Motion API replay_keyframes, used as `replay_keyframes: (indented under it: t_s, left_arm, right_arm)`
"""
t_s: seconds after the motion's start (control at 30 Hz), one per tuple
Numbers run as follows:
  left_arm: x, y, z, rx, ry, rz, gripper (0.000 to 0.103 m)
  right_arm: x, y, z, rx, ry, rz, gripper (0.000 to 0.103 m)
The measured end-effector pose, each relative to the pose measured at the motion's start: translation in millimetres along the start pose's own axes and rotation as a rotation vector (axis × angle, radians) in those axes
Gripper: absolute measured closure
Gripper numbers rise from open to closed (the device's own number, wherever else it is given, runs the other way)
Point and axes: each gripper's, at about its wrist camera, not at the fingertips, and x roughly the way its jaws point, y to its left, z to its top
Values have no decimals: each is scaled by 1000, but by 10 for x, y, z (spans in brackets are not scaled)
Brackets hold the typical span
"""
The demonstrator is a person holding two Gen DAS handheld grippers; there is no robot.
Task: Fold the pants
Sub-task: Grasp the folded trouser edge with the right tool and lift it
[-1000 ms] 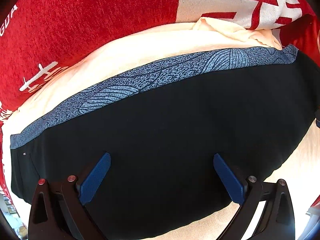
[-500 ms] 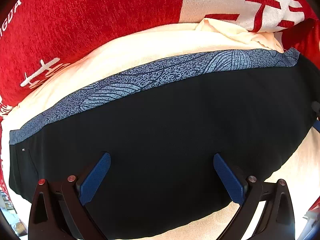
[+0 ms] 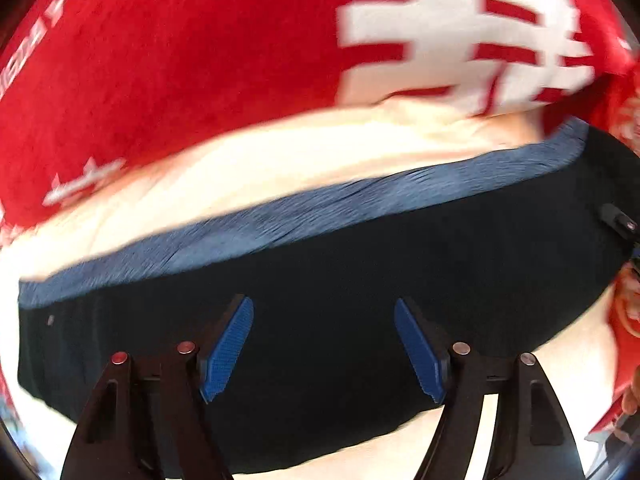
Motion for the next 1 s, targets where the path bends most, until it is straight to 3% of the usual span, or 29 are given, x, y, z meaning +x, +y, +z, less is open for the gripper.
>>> replay_keyframes:
  t_s: [0.1,0.17,0.27,0.47,0.6,0.7,0.87,1.0]
  left_arm:
    - [126,-361,-13,75,-9,-52,27]
    - [389,-480,-85,60,72,-85,27]
    - [434,-574,-175,86,4,-35,26]
    - [395,-302,-62,33,68,-119,26]
    - [109,265,-157,-72,17,-116,26]
    - [-38,740,-277,-107,2,-60,26]
    - [-165,1782,-675,-209,17,72,26]
    - [-154,2506,-1019,-303,67,141,25]
  right_arm:
    - [-162,144,26,-47,-13,31,89]
    - [-244,251,21,-91,-24,35,89]
    - [-254,423,-12,-159,2,39,89]
    - [-319,813,-72,-324,-27,13,90]
    - [-453,1226,-187,-456,-34,6,90]
    - [-511,1522,-368,-547,-26,10,89]
    - [-396,2126,-903,-718,11,19,89]
    - [-24,2567,-1570,-885,77,-30,89]
